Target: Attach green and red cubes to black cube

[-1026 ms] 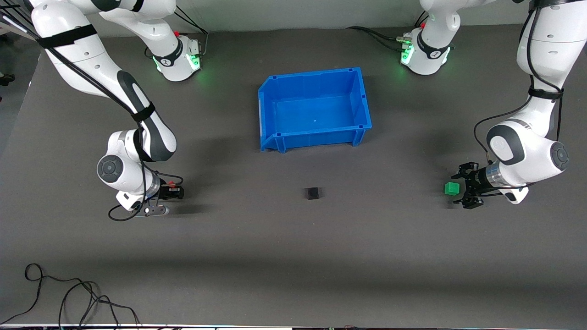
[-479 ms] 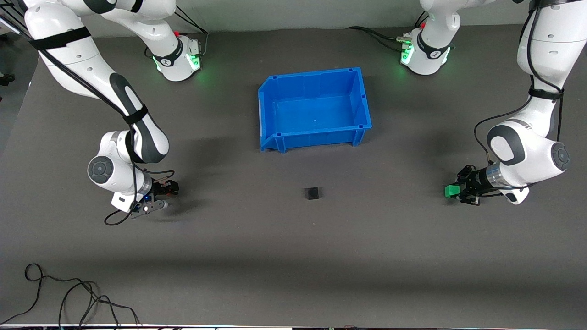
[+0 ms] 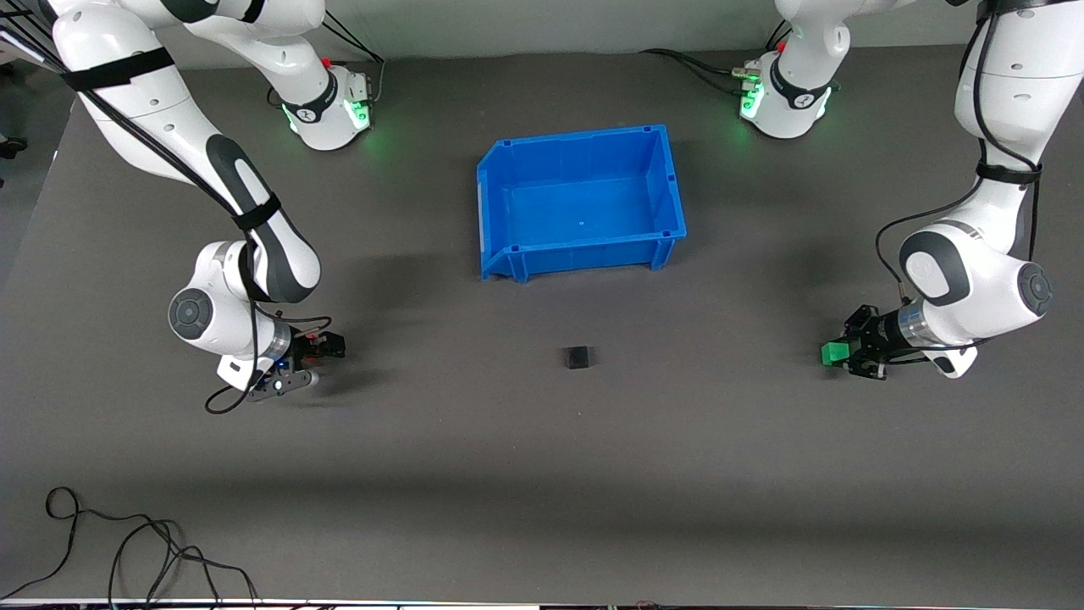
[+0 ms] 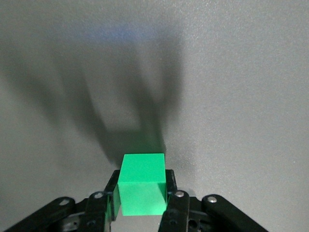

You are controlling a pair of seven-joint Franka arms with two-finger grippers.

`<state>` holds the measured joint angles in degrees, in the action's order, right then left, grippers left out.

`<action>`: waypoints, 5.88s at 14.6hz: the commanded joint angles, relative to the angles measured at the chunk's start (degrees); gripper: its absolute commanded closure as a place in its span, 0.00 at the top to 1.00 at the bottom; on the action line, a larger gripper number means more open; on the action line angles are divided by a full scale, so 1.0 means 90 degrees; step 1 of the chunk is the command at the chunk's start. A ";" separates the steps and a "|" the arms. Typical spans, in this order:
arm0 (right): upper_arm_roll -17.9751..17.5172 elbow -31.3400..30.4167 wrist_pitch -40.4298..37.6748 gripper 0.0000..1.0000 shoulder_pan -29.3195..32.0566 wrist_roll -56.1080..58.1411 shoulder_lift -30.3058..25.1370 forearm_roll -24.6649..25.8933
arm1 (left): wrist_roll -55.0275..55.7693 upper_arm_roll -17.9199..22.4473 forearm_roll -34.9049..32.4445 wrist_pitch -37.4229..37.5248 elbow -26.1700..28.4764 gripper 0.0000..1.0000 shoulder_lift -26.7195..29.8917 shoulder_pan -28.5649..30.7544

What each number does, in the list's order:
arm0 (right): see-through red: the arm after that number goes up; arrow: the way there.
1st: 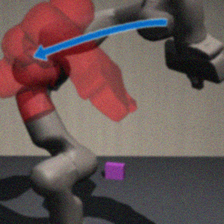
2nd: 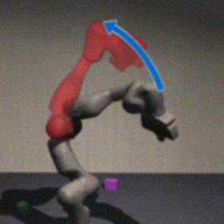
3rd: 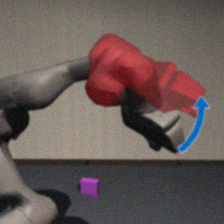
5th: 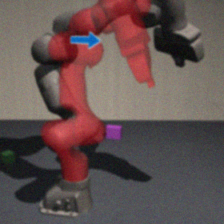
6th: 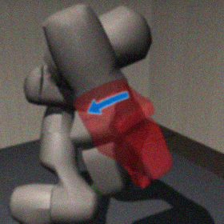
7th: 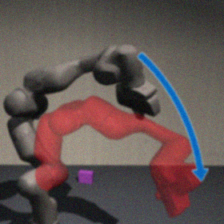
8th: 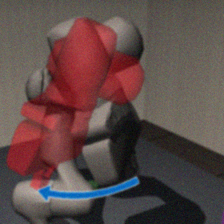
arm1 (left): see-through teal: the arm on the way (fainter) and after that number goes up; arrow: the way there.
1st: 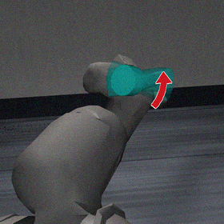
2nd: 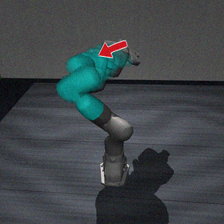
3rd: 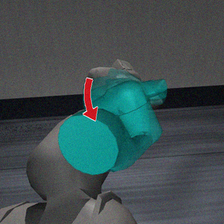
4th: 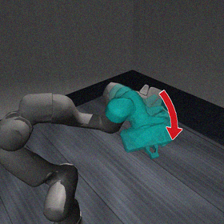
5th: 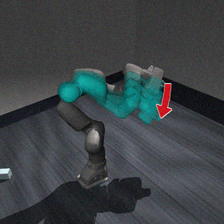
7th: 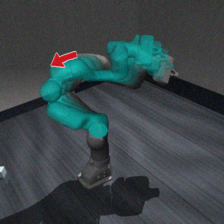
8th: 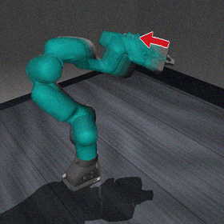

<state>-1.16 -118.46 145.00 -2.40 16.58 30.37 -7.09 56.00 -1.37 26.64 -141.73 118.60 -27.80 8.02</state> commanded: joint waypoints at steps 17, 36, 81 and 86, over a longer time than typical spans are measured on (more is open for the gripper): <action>-0.0037 0.0144 -0.0641 0.00 -0.0162 -0.2615 -0.0346 -0.0179 | 0.0086 0.0025 0.0135 0.0647 -0.0393 0.10 0.0178 0.0046; -0.0027 0.4226 -0.1912 0.00 -0.2447 -1.2278 0.1371 -0.0570 | 0.3971 0.0025 0.0135 -0.0637 -0.0541 0.10 0.0101 -0.2900; 0.0021 0.5770 -0.1335 0.00 -0.3854 -1.5895 0.3276 0.0123 | 0.7089 0.0435 0.0048 -0.2055 -0.2328 0.13 -0.1706 -0.5461; 0.0021 0.5780 -0.1335 0.97 -0.3845 -1.5778 0.3276 0.0123 | 0.7030 0.0445 -0.0450 -0.1939 -0.2338 1.00 -0.1648 -0.5383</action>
<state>-1.58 -68.80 132.72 -36.08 -124.77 58.25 -6.64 117.97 1.52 24.29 -160.00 98.77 -42.31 -39.74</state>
